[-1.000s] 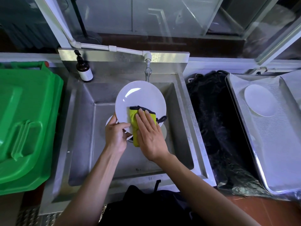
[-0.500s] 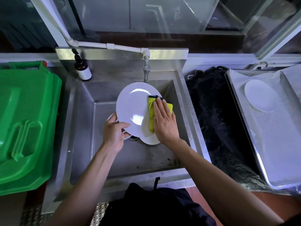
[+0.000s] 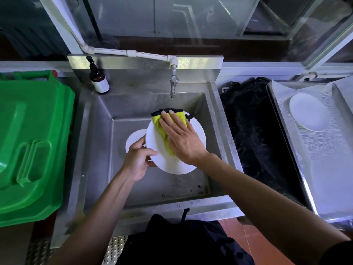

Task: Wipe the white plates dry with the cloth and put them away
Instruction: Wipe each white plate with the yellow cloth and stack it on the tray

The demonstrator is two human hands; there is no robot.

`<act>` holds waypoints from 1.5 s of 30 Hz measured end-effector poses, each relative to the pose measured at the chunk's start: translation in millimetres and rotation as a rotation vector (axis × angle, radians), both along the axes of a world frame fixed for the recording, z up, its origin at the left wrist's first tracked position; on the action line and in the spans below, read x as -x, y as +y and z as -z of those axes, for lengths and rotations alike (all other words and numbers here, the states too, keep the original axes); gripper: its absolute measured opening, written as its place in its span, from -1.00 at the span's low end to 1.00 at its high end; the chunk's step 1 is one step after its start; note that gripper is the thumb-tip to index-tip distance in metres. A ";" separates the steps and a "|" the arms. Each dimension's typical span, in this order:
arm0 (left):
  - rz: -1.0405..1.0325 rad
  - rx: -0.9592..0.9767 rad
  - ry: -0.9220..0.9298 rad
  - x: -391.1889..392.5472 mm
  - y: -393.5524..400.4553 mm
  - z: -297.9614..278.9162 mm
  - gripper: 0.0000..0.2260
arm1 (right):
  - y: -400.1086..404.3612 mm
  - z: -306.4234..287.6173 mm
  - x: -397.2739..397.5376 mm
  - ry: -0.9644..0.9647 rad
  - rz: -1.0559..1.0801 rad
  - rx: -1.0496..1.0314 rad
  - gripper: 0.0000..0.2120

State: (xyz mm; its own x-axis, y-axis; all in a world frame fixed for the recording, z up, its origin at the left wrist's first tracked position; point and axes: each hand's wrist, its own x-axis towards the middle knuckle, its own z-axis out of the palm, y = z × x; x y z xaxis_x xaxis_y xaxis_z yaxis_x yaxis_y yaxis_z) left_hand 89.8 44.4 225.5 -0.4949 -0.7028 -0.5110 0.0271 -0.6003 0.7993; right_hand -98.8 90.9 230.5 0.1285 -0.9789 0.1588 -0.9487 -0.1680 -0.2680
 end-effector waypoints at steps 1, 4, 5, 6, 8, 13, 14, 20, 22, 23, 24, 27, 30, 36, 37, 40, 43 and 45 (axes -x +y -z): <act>0.009 0.001 0.005 0.6 1.1 -0.2 -0.52 | -1.2 0.2 -1.8 0.009 -0.021 0.019 -0.47; -0.006 0.005 0.012 2.2 3.3 -0.2 -0.50 | -5.9 2.2 -3.3 -0.001 -0.031 0.048 -0.47; -0.023 0.007 0.008 2.9 3.8 -0.4 -0.49 | -7.4 3.4 -3.4 -0.023 -0.003 0.049 -0.47; -0.043 0.011 0.004 3.9 4.4 -0.6 -0.47 | -8.5 4.4 -3.5 -0.057 0.050 0.043 -0.47; -0.085 0.021 0.000 6.1 5.6 -1.1 -0.44 | -10.3 6.8 -2.8 -0.142 0.207 0.019 -0.47; -0.195 0.029 0.008 11.6 8.1 -2.0 -0.50 | -4.4 18.7 -0.4 -0.234 0.426 -0.068 -0.46; -0.215 0.027 0.013 13.1 8.9 -2.2 -0.50 | -1.7 20.8 -0.9 -0.246 0.445 -0.085 -0.47; -0.350 -0.020 0.040 20.2 12.7 4.0 -0.52 | 18.0 29.7 -20.8 -0.310 0.499 -0.194 -0.46; -0.379 -0.040 0.046 22.3 12.8 6.2 -0.51 | 23.6 30.7 -30.0 -0.333 0.490 -0.210 -0.47; -0.389 -0.045 0.047 23.1 12.8 6.5 -0.51 | 25.8 30.7 -34.0 -0.341 0.484 -0.215 -0.47; -0.395 -0.047 0.047 24.2 12.6 6.4 -0.52 | 27.6 29.9 -37.3 -0.342 0.474 -0.218 -0.47; -0.395 -0.053 0.046 27.5 12.0 5.3 -0.53 | 33.8 25.7 -44.6 -0.306 0.415 -0.217 -0.47; -0.408 -0.069 0.062 30.9 10.7 4.0 -0.53 | 42.5 24.8 -49.4 -0.225 0.342 -0.191 -0.47; -0.438 -0.074 0.101 35.7 10.1 3.1 -0.57 | 50.0 35.2 -42.4 -0.227 0.449 -0.131 -0.46; -0.451 -0.077 0.100 35.9 9.7 3.2 -0.58 | 50.1 37.6 -39.6 -0.231 0.492 -0.142 -0.45; -0.466 -0.084 0.078 35.1 7.4 4.8 -0.58 | 49.4 43.6 -30.0 -0.237 0.598 -0.176 -0.44; -0.465 -0.087 0.085 33.8 5.3 5.2 -0.57 | 46.7 42.8 -24.7 -0.340 0.660 -0.167 -0.43; -0.465 -0.087 0.100 32.9 4.1 5.1 -0.57 | 44.5 39.5 -22.5 -0.481 0.656 -0.124 -0.41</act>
